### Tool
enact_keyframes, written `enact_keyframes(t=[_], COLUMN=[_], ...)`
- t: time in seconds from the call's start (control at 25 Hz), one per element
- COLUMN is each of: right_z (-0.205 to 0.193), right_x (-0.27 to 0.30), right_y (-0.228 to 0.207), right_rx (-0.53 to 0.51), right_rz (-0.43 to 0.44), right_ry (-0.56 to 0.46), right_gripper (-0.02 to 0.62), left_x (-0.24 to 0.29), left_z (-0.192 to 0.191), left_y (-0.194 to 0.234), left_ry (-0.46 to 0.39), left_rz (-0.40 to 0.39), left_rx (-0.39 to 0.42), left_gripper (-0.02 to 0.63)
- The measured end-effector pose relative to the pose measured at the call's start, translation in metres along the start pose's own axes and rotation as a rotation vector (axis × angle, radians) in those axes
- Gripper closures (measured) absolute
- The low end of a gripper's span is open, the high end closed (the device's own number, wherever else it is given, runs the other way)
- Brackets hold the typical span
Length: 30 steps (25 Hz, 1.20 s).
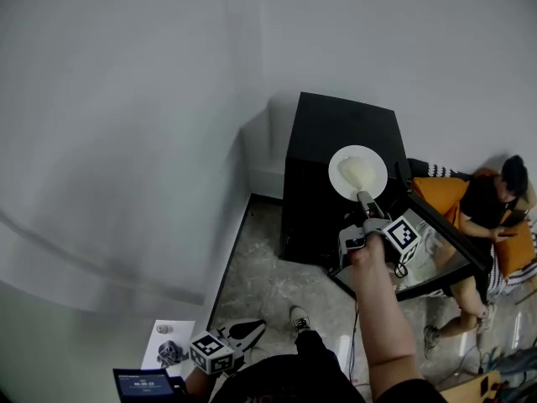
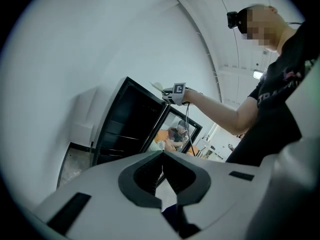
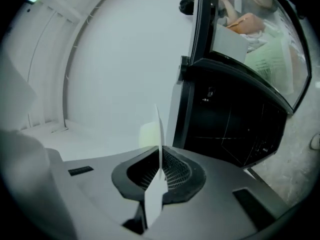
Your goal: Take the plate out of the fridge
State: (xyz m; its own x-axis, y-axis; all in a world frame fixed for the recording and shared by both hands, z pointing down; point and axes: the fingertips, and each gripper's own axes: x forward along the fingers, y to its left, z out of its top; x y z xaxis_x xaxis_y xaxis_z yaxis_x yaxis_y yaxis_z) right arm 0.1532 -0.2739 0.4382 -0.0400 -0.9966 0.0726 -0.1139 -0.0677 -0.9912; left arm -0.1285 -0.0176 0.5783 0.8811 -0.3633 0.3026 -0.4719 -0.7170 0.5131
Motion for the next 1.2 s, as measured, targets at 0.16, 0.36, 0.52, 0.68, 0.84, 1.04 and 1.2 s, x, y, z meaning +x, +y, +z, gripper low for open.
enact_keyframes(t=[0.16, 0.36, 0.52, 0.68, 0.84, 1.04, 1.2], right_z=[0.011, 0.009, 0.004, 0.01, 0.014, 0.019, 0.015], right_x=[0.034, 0.066, 0.081, 0.093, 0.103, 0.107, 0.1], right_y=[0.0, -0.008, -0.007, -0.003, 0.001, -0.005, -0.007], right_rx=[0.026, 0.112, 0.158, 0.178, 0.179, 0.16, 0.13], right_rz=[-0.072, -0.153, -0.192, -0.21, -0.233, -0.302, -0.317], right_ry=[-0.047, -0.1, -0.119, -0.135, -0.138, -0.137, -0.129], right_gripper=[0.577, 0.577, 0.577, 0.577, 0.577, 0.531, 0.492], left_x=[-0.012, -0.017, -0.015, -0.012, -0.012, -0.013, -0.012], left_z=[0.007, 0.017, 0.021, 0.028, 0.028, 0.023, 0.025], left_y=[0.008, 0.018, 0.021, 0.019, 0.019, 0.023, 0.022], left_ry=[-0.047, -0.078, -0.075, -0.077, -0.085, -0.071, -0.087], left_rz=[0.037, 0.075, 0.079, 0.081, 0.081, 0.08, 0.076], left_rx=[-0.025, -0.042, -0.03, -0.031, -0.036, -0.016, -0.023], left_gripper=[0.6, 0.599, 0.599, 0.6, 0.6, 0.6, 0.6])
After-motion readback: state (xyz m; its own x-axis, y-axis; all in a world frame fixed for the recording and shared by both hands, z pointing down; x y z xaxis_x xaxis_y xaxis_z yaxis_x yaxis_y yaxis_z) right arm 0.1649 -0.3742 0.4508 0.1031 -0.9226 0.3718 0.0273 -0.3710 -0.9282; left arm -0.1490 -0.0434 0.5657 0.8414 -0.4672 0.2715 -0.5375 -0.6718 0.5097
